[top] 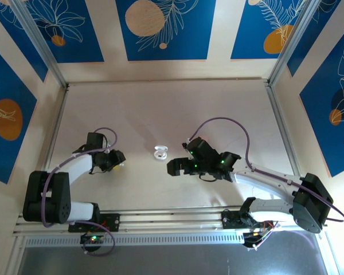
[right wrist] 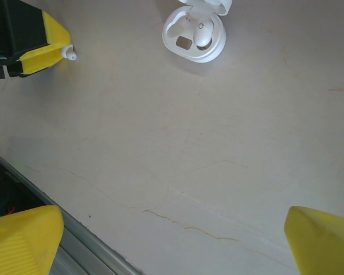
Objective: Insert the wireless bluetooth earbuds into the charging case
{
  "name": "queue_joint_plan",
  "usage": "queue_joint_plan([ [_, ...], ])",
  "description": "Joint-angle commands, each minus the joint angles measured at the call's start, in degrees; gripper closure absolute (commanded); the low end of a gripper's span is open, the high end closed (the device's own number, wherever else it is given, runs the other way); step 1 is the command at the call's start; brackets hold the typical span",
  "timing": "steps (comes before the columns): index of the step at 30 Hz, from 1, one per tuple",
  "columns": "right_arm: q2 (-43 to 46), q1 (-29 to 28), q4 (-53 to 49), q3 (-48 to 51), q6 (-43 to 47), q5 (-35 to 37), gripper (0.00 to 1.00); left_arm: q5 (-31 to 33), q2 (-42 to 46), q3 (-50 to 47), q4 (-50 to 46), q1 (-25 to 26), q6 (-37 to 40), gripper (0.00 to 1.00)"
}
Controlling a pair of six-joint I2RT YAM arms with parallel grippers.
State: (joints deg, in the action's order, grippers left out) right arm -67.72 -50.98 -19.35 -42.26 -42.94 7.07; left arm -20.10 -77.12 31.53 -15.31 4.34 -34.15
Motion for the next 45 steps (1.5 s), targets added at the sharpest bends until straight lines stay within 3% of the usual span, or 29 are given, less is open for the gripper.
queue_joint_plan([
  [1, 0.31, 0.26, -0.2, -0.28, 0.52, -1.67, 0.01, -1.44, -1.01, -0.04, 0.93, 0.98, -0.28, 0.61],
  [24, 2.49, 0.38, -0.18, 1.53, 0.08, -1.53, 0.01, 3.31, -3.2, 3.05, -1.35, 1.11, 1.55, 0.61],
  [45, 2.36, 0.42, -0.16, 1.39, 0.14, -1.97, 0.01, 2.26, -3.12, 2.92, -0.6, 1.11, 1.39, 0.76],
])
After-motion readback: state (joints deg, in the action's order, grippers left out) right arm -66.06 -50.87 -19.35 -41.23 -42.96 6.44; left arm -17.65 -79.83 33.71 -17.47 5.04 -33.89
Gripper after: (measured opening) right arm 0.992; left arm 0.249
